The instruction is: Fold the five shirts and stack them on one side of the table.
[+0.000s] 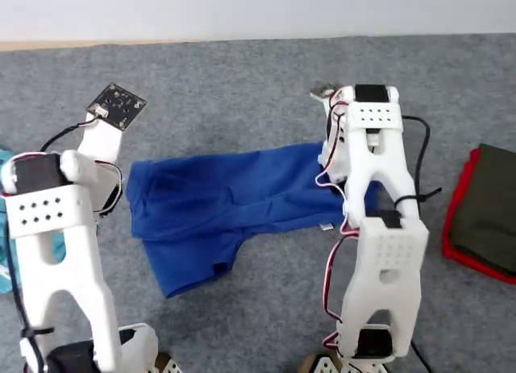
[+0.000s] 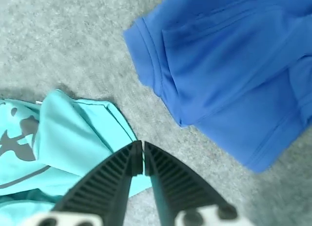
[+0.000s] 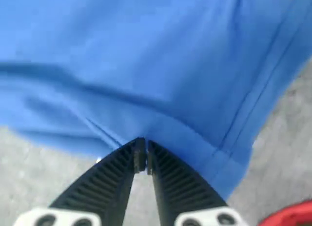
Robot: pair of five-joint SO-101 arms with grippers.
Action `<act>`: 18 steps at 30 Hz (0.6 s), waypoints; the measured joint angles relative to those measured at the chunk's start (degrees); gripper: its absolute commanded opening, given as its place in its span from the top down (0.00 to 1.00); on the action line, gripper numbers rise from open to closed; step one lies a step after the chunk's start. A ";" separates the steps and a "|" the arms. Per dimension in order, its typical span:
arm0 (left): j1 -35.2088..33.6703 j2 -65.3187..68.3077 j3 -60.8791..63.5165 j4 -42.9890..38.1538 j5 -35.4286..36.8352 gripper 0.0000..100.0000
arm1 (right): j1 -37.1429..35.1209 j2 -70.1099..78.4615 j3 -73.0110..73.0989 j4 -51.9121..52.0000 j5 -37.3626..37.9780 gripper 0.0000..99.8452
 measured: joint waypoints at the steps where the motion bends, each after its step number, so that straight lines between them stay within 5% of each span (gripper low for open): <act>1: 0.00 -0.26 0.00 -0.09 0.00 0.99 | 0.00 -2.20 3.08 0.00 0.53 0.99; 8: 0.00 -0.44 0.00 -0.09 0.00 0.99 | 0.00 -14.95 19.78 0.00 2.64 0.99; 18: 0.00 -0.44 0.00 -0.09 0.00 0.99 | -4.66 -22.42 17.41 -7.74 1.41 0.99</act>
